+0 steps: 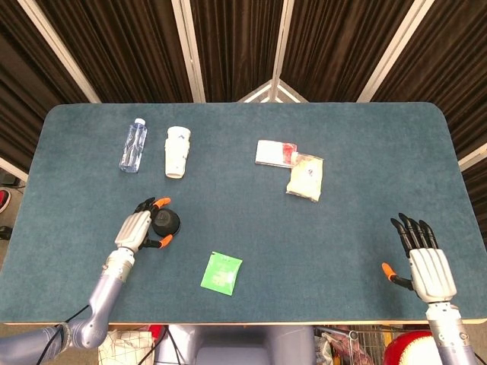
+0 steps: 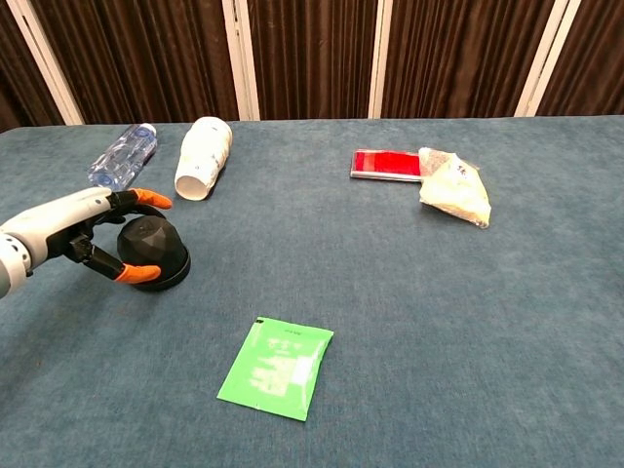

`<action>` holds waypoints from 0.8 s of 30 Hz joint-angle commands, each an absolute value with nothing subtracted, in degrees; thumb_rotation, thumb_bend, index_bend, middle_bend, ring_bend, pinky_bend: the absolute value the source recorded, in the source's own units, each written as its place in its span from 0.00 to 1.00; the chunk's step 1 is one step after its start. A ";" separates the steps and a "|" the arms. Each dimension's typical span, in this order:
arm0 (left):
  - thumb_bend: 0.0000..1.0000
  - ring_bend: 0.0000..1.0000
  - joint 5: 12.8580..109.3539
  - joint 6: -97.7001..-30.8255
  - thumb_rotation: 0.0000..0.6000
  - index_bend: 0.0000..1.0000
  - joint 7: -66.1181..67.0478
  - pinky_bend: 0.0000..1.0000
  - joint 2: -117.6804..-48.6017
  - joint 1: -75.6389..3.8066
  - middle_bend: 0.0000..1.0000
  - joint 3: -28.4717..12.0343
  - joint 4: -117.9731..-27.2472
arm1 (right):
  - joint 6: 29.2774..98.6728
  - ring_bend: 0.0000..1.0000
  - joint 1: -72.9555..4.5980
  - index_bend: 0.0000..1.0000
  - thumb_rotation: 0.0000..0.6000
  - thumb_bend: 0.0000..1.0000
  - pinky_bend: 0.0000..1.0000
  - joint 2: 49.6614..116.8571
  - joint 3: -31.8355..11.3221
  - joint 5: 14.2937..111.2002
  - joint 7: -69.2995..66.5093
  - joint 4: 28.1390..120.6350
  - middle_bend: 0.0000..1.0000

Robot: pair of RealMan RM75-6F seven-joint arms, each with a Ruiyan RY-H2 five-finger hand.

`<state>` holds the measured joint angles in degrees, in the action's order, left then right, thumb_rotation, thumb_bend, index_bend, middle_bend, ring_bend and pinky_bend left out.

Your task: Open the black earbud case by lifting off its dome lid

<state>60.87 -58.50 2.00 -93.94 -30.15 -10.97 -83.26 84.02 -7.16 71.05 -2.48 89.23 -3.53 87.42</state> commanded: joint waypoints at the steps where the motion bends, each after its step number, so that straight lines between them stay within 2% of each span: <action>1: 0.39 0.00 60.70 -58.73 1.00 0.15 2.22 0.00 -93.97 -30.05 0.16 -11.04 -83.17 | 84.02 0.07 -7.12 0.07 1.00 0.29 0.01 70.98 -2.45 89.22 -3.46 87.55 0.02; 9: 0.39 0.00 60.22 -58.93 1.00 0.15 2.84 0.00 -93.87 -29.89 0.18 -11.12 -82.92 | 83.51 0.07 -7.40 0.07 1.00 0.29 0.01 70.94 -2.61 88.95 -3.20 87.92 0.02; 11: 0.43 0.00 60.14 -58.96 1.00 0.15 2.91 0.00 -93.93 -29.87 0.22 -11.15 -82.81 | 83.49 0.07 -7.43 0.07 1.00 0.29 0.01 70.93 -2.62 88.94 -3.16 87.97 0.02; 15: 0.56 0.00 60.40 -59.56 1.00 0.16 2.50 0.00 -94.52 -29.73 0.35 -11.36 -82.42 | 83.39 0.07 -7.45 0.07 1.00 0.29 0.01 70.91 -2.71 88.72 -3.12 88.00 0.02; 18: 0.59 0.00 60.66 -59.96 1.00 0.17 2.35 0.00 -94.96 -29.70 0.42 -11.53 -82.05 | 83.32 0.07 -7.47 0.07 1.00 0.29 0.01 70.85 -2.81 88.53 -3.25 88.01 0.02; 24: 0.59 0.00 60.75 -60.85 1.00 0.18 2.06 0.00 -95.11 -29.55 0.43 -12.21 -82.89 | 83.08 0.07 -7.64 0.07 1.00 0.29 0.01 70.80 -2.84 88.54 -3.22 88.04 0.02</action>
<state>60.68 -60.68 2.20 -95.15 -29.59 -12.04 -82.60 83.08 -7.64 70.80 -2.84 88.54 -3.22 88.04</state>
